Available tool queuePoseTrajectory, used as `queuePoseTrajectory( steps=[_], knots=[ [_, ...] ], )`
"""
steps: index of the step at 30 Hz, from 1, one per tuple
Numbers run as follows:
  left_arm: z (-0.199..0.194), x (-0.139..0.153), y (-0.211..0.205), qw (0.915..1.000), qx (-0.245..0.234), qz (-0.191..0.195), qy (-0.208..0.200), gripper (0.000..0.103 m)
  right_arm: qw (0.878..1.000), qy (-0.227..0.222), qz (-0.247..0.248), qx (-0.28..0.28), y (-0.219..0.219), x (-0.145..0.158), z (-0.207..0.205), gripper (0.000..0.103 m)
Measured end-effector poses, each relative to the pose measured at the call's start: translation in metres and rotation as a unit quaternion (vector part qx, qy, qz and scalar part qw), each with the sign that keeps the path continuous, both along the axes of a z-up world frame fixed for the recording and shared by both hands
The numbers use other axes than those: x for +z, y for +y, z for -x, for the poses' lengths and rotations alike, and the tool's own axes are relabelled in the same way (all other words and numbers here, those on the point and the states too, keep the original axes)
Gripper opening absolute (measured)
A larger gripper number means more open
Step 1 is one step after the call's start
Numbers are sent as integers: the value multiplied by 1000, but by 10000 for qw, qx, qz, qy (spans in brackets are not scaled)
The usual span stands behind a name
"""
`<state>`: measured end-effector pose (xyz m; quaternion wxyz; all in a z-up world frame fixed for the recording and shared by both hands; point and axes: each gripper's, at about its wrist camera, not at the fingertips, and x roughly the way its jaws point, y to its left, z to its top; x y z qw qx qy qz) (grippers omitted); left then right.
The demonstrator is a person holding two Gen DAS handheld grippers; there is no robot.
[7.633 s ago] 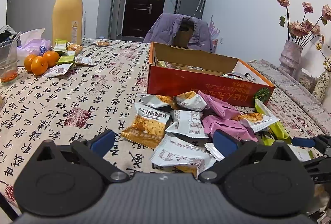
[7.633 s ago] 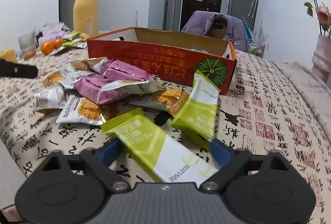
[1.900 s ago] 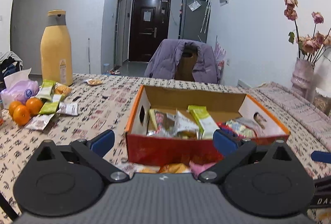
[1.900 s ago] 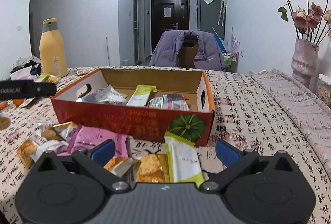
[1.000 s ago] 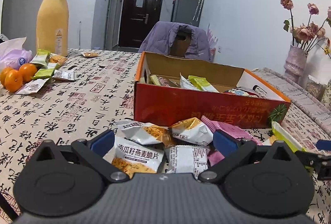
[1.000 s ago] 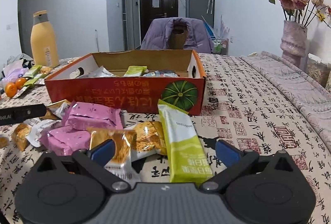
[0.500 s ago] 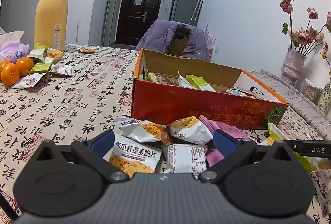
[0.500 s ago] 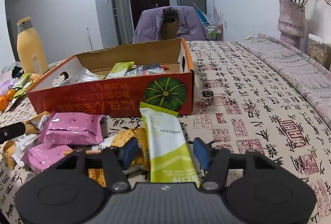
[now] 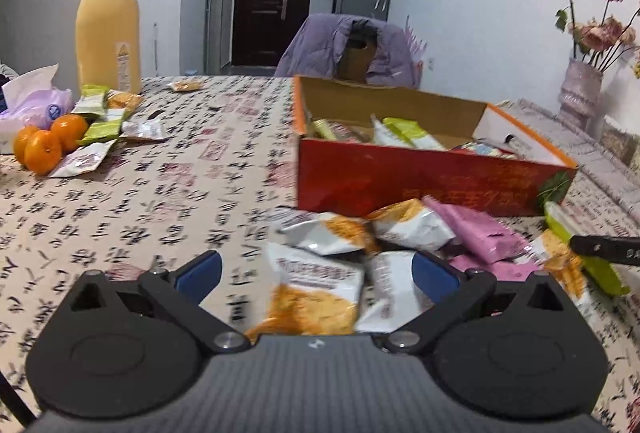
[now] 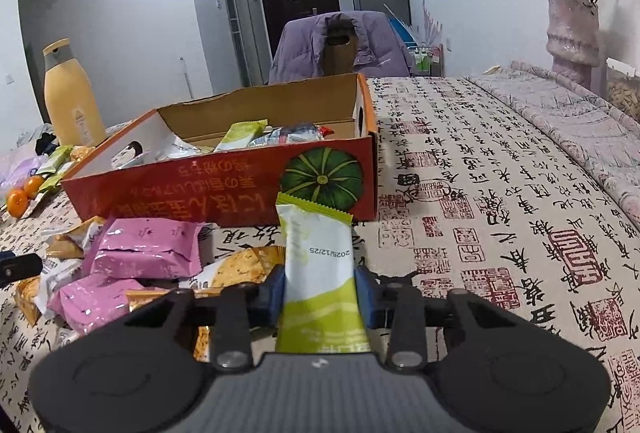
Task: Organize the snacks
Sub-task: 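Grasp another green-white bar packet with the right gripper while the left grasps an oat crisp packet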
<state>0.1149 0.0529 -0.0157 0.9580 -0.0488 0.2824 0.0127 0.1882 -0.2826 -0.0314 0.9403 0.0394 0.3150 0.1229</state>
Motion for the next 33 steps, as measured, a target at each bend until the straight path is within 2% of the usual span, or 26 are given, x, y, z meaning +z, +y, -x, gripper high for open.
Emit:
queuePoseTrajectory(
  steps=[12, 17, 21, 30, 33],
  knots=[
    [-5, -9, 13, 9986, 169, -259, 430, 103, 9998, -183, 23, 4, -6, 6, 3, 34],
    [-13, -17, 12, 9981, 106, -196, 576, 103, 9995, -272, 146, -50, -7, 13, 8, 34],
    [-18, -18, 6, 9974, 28, -301, 656, 102, 9989, -421, 176, -115, -9, 23, 15, 34],
    [-21, -19, -2, 9972, 39, -401, 634, 84, 9986, -452, 278, -65, -4, 30, 18, 34],
    [-19, -19, -5, 9974, -38, -452, 561, 71, 9986, -445, 282, -83, -3, 30, 19, 34]
  ],
)
